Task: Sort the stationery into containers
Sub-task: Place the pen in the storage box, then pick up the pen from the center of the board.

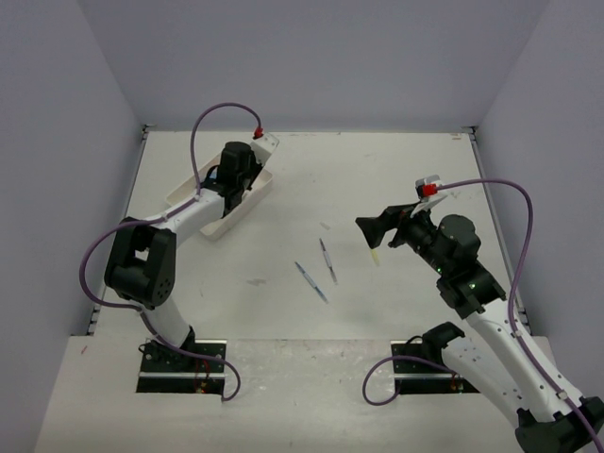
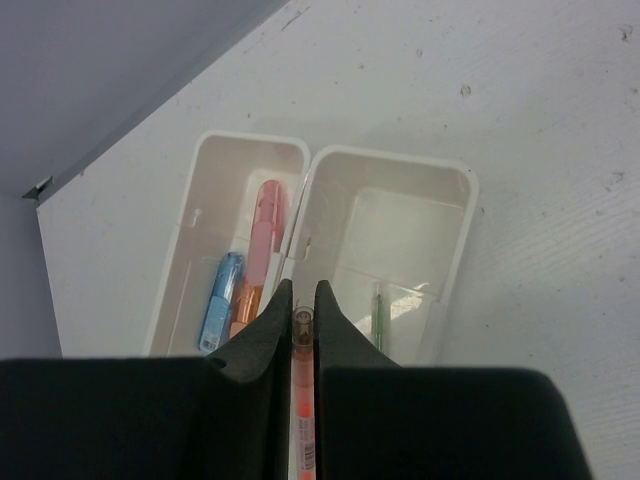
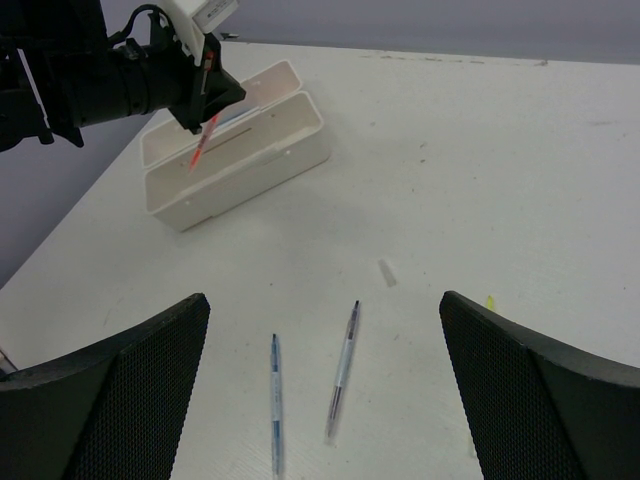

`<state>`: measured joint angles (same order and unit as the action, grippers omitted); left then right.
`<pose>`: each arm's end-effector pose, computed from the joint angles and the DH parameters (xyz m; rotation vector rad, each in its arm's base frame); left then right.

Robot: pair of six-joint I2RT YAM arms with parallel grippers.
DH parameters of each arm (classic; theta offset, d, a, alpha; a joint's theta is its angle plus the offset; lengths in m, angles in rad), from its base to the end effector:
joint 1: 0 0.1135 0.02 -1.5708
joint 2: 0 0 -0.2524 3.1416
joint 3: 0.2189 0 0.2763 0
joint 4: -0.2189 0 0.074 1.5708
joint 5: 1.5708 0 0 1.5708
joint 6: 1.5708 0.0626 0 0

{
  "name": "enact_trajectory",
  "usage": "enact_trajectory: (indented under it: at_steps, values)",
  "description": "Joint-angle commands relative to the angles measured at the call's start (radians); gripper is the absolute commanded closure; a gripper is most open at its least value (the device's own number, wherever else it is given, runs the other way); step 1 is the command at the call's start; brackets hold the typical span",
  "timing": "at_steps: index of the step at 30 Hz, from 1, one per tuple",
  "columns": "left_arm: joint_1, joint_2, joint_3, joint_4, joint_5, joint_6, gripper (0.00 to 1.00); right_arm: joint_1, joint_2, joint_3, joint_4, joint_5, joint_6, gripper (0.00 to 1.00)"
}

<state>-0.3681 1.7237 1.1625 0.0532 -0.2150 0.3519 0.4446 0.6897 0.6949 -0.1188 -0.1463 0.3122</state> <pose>0.4123 -0.1447 0.2045 0.6060 1.9824 0.2134 0.2035 0.1070 0.3201 -0.2269 1.7160 0.6871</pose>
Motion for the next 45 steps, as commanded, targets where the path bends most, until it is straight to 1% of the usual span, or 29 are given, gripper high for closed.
enact_trajectory:
  at_steps: [1,10,19,22,23,26,29,32,33,35,36,38,39,40,41,42,44,45]
  values:
    - [-0.008,-0.009,-0.012,0.031,-0.001,0.015,1.00,-0.001,0.008,-0.012,0.028,0.025,-0.018,0.01]
    - [-0.008,0.032,-0.016,0.038,0.006,0.007,1.00,-0.001,0.016,-0.012,0.030,0.023,-0.018,0.01]
    - [-0.005,0.114,0.005,0.036,-0.017,0.017,0.99,-0.001,0.017,-0.014,0.030,0.022,-0.019,0.01]
    - [-0.005,0.117,0.032,0.008,-0.040,-0.013,0.57,-0.003,0.025,-0.013,0.030,0.024,-0.021,0.01]
    - [-0.005,0.108,0.040,-0.006,-0.044,-0.024,0.44,-0.003,0.036,-0.012,0.031,0.022,-0.020,0.01]
    - [-0.007,0.040,0.061,-0.024,-0.068,-0.059,0.26,-0.003,0.075,0.010,0.018,-0.018,-0.018,0.01]
    - [-0.032,-0.085,0.104,-0.051,-0.064,-0.133,0.01,-0.003,0.188,0.051,-0.035,-0.066,-0.029,0.01]
    - [-0.065,-0.169,0.177,-0.150,-0.100,-0.218,0.00,-0.003,0.315,0.104,-0.086,-0.062,-0.034,0.01]
    - [-0.071,-0.193,0.220,-0.207,-0.124,-0.273,0.00,-0.003,0.376,0.141,-0.119,-0.031,-0.035,0.01]
    - [-0.076,-0.216,0.273,-0.281,-0.147,-0.352,0.00,-0.003,0.444,0.175,-0.195,0.030,-0.036,0.02]
    - [-0.077,-0.237,0.336,-0.386,-0.163,-0.466,0.00,-0.004,0.512,0.197,-0.230,0.069,-0.033,0.04]
    - [-0.075,-0.280,0.396,-0.551,-0.173,-0.609,0.00,-0.013,0.598,0.233,-0.292,0.167,-0.022,0.10]
    - [-0.075,-0.308,0.384,-0.582,-0.158,-0.651,0.00,-0.023,0.625,0.241,-0.302,0.183,-0.027,0.13]
    - [-0.075,-0.353,0.343,-0.588,-0.126,-0.689,0.00,-0.037,0.657,0.254,-0.328,0.186,-0.042,0.19]
    - [-0.075,-0.422,0.273,-0.576,-0.081,-0.709,0.00,-0.058,0.699,0.272,-0.348,0.176,-0.063,0.22]
    - [-0.075,-0.492,0.218,-0.558,-0.047,-0.721,0.00,-0.073,0.729,0.285,-0.360,0.164,-0.081,0.25]
    - [-0.076,-0.560,0.131,-0.535,0.026,-0.726,0.00,-0.098,0.774,0.306,-0.366,0.154,-0.109,0.27]
    - [-0.077,-0.623,0.079,-0.514,0.091,-0.729,0.00,-0.119,0.809,0.331,-0.371,0.149,-0.122,0.31]
